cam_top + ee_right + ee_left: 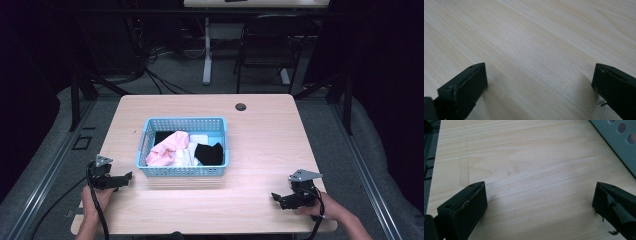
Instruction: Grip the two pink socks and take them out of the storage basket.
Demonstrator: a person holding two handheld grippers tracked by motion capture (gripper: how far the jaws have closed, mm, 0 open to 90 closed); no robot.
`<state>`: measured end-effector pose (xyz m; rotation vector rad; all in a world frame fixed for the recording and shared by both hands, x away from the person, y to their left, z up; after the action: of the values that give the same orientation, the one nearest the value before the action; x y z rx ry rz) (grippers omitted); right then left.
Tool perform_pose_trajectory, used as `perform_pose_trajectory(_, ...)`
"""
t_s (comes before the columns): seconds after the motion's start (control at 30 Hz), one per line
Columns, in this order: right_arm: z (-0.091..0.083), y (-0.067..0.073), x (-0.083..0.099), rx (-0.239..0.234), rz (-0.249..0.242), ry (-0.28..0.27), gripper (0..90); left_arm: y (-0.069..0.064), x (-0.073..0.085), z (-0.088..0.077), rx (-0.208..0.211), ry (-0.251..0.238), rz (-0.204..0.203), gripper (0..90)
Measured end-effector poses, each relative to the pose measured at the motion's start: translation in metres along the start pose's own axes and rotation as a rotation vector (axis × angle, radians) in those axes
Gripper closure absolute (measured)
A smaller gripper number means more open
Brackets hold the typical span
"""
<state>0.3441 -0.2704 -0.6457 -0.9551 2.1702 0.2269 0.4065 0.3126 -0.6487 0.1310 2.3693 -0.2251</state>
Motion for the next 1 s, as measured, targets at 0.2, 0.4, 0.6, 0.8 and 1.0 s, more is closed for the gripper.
perform_pose_trajectory(0.2, 0.000, 0.000, 0.000, 0.000, 0.000, -0.002, 0.0, -0.003, -0.006, -0.006, 0.016, 0.001, -0.008, 0.0)
perform_pose_trajectory(0.4, 0.000, 0.000, 0.000, 0.003, -0.002, -0.001, 0.0, -0.001, -0.018, -0.020, -0.001, -0.019, -0.027, 0.0)
perform_pose_trajectory(0.6, 0.000, 0.000, 0.000, 0.003, 0.001, 0.001, 0.0, 0.001, -0.036, -0.043, 0.000, -0.046, -0.052, 0.0)
perform_pose_trajectory(0.8, 0.000, 0.000, 0.000, 0.002, 0.001, 0.000, 0.0, -0.012, -0.065, -0.068, 0.043, -0.064, -0.053, 0.0)
perform_pose_trajectory(1.0, 0.000, 0.000, 0.000, 0.003, 0.000, 0.002, 0.0, -0.040, -0.096, -0.081, 0.067, -0.005, 0.048, 0.0)
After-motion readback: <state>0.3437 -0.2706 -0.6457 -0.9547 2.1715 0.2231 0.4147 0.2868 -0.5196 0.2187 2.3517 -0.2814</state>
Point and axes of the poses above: each handheld gripper's, and its own axes: z roughly forward along the jaws, x roughly out of its underside, y roughly to its left, the point moved 8 cm from there along z, roughly forward along the jaws, and after that the axes turned 10 degrees about -z, right-handed, at the moved point
